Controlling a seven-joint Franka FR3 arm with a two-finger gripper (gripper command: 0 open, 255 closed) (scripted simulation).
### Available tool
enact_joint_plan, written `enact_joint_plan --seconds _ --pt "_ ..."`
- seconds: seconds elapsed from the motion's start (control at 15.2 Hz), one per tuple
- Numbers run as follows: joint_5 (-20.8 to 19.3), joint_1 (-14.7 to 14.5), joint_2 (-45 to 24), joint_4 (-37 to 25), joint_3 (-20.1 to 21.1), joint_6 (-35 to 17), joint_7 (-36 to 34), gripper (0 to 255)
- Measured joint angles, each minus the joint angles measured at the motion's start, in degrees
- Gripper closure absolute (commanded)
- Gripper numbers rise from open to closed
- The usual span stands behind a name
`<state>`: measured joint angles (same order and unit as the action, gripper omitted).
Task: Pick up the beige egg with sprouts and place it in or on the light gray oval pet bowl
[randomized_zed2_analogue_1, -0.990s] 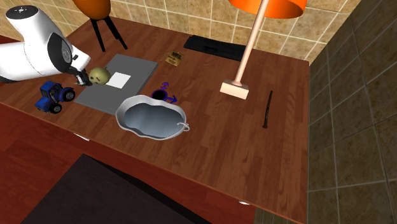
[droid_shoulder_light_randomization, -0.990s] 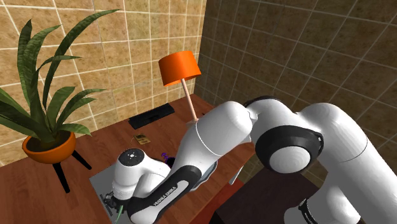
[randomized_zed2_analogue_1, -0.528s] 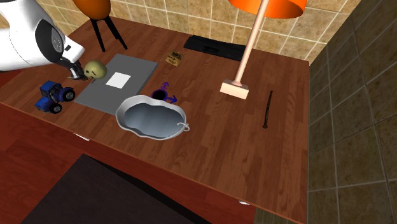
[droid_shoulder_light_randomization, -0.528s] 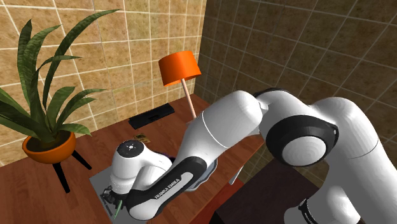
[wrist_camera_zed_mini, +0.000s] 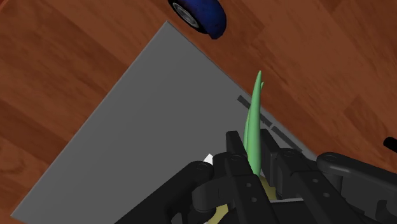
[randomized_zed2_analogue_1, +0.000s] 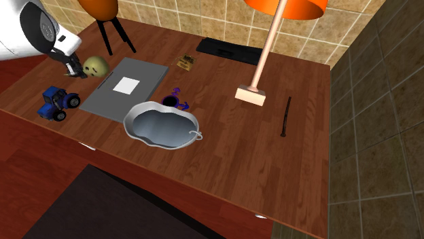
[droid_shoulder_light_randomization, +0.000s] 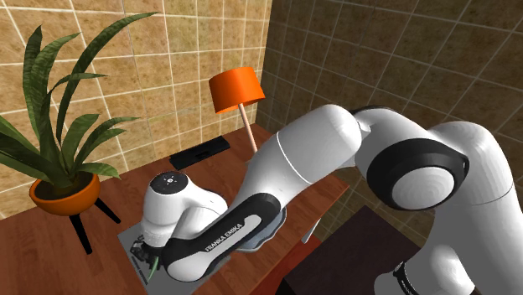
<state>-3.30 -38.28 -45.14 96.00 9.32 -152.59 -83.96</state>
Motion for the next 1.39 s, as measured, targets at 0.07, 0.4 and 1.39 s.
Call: enact_joint_plan --seconds 0.07,0.4,1.39 --pt "0.0 0.1 0.4 0.0 0.1 0.4 0.0 255" --pt "0.3 0.4 3.5 1.0 0.4 2.5 0.0 255" --pt "5.5 13.9 20.1 27.5 4.5 -6.4 12.5 255"
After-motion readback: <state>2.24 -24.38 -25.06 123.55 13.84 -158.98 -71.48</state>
